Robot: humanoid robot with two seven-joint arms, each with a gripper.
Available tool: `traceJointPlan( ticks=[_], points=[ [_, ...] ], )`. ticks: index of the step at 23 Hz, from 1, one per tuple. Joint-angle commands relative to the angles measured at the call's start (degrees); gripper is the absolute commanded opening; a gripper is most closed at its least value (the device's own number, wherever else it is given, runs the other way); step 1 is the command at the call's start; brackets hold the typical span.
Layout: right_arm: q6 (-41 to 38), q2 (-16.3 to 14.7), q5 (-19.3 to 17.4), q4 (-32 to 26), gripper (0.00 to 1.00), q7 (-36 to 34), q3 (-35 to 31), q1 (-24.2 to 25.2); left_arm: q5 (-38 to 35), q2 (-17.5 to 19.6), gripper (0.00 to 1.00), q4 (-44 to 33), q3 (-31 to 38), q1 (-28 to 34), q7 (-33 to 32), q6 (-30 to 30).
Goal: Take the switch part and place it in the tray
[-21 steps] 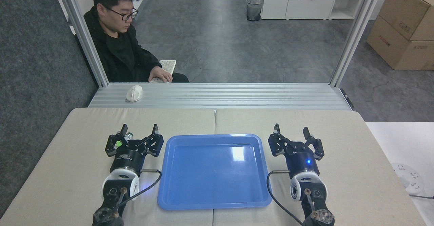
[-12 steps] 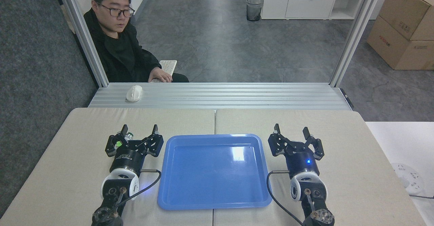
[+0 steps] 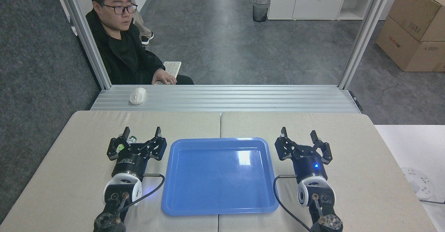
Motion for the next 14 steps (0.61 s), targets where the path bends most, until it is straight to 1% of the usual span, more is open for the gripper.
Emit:
traceJointPlan(
  ticks=[1, 14],
  points=[
    [0.0, 0.0, 0.0, 0.0, 1.0, 0.0, 0.0, 0.0, 0.0, 0.1, 1.0, 0.1, 0.1, 0.0, 0.1, 0.0],
    [0.0, 0.0, 0.0, 0.0, 1.0, 0.0, 0.0, 0.0, -0.1, 0.1, 1.0, 0.1, 0.2, -0.1, 0.1, 0.0]
  ],
)
